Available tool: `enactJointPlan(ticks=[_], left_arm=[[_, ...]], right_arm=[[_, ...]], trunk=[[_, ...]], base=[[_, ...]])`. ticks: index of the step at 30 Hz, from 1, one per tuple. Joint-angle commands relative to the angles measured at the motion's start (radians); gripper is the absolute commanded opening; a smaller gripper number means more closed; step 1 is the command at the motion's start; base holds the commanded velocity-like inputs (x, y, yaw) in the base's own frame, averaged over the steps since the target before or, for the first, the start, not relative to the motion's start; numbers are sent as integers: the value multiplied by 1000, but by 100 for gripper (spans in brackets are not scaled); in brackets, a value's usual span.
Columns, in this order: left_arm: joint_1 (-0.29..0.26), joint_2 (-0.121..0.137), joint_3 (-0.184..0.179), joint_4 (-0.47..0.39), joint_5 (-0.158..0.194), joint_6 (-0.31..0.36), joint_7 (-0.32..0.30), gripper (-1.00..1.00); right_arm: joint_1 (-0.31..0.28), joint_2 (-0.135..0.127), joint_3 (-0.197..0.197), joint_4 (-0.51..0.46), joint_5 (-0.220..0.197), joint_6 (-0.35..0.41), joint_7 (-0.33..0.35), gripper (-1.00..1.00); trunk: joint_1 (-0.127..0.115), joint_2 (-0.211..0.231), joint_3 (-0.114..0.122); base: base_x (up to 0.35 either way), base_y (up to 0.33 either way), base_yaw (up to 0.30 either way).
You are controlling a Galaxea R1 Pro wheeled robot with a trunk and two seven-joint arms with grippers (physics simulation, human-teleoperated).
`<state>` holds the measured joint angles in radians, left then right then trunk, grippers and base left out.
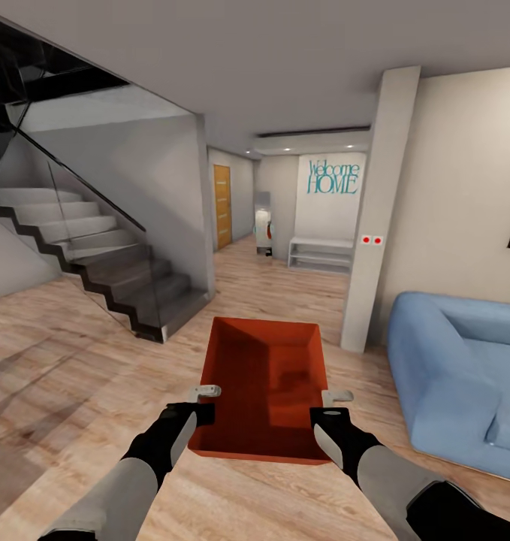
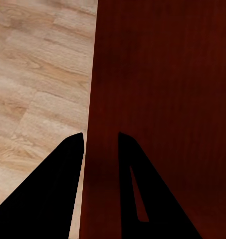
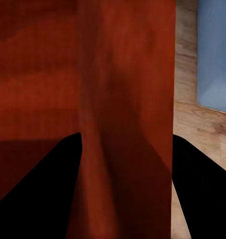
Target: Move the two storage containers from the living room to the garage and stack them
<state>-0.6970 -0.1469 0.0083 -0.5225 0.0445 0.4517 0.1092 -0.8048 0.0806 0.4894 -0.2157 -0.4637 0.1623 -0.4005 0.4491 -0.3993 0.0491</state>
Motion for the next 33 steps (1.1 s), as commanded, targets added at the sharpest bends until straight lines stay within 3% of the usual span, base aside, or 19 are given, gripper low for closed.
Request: enactJointPlan(ticks=[1, 33], left_arm=[[1, -2, 1, 1, -6, 6, 9, -100], [1, -2, 2, 4, -5, 5, 9, -100]], right_arm=[[-1, 13, -3, -19, 22, 10, -9, -100], [1, 11, 0, -5, 25, 9, -3, -100]], trunk=[[1, -1, 0], [1, -1, 0]], base=[[322, 0, 0], [322, 0, 0]])
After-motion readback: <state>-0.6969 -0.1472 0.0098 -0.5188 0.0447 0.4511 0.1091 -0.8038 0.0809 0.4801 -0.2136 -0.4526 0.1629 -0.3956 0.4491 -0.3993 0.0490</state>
